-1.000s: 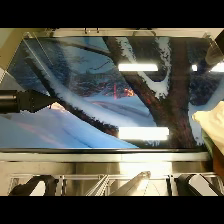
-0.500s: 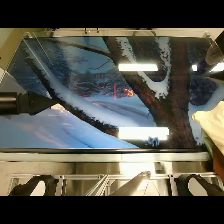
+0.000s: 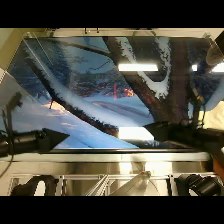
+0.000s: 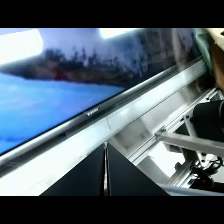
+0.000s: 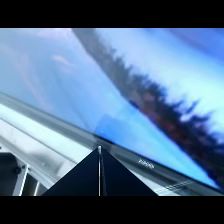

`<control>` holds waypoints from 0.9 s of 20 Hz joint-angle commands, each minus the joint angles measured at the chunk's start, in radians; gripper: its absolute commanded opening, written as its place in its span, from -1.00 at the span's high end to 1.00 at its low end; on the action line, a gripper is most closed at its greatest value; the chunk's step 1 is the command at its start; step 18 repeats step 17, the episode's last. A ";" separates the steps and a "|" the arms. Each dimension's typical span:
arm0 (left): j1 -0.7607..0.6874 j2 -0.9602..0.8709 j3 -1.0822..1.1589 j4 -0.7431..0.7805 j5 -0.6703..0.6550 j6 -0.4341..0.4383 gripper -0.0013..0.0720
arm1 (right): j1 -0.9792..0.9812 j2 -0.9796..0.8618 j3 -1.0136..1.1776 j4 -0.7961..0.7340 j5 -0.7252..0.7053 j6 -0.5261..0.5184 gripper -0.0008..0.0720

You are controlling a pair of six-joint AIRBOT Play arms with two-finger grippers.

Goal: Fold the shirts.

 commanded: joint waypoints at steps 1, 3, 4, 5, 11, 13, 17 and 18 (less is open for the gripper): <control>0.000 0.074 -0.096 0.004 0.014 0.002 0.92 | 0.078 0.011 -0.089 -0.006 -0.129 0.029 0.91; -0.012 0.067 -0.095 0.001 0.014 0.002 0.92 | 0.078 0.014 -0.087 -0.005 -0.132 0.029 0.91; -0.025 0.052 -0.095 0.001 0.014 0.002 0.92 | 0.078 0.013 -0.087 -0.006 -0.132 0.029 0.91; -0.042 0.033 -0.095 0.001 0.013 0.002 0.92 | 0.078 0.013 -0.088 -0.005 -0.131 0.031 0.91; -0.176 -0.065 -0.095 0.002 0.095 0.002 0.93 | 0.078 0.013 -0.088 -0.006 -0.124 0.032 0.91; -0.219 -0.077 -0.095 0.002 0.131 0.002 0.93 | 0.078 0.013 -0.088 -0.006 -0.124 0.032 0.91; -0.275 -0.077 -0.095 0.003 0.165 0.002 0.93 | 0.078 0.013 -0.088 -0.006 -0.124 0.032 0.91; -0.275 -0.077 -0.095 0.003 0.165 0.002 0.93 | 0.078 0.013 -0.088 -0.006 -0.124 0.032 0.91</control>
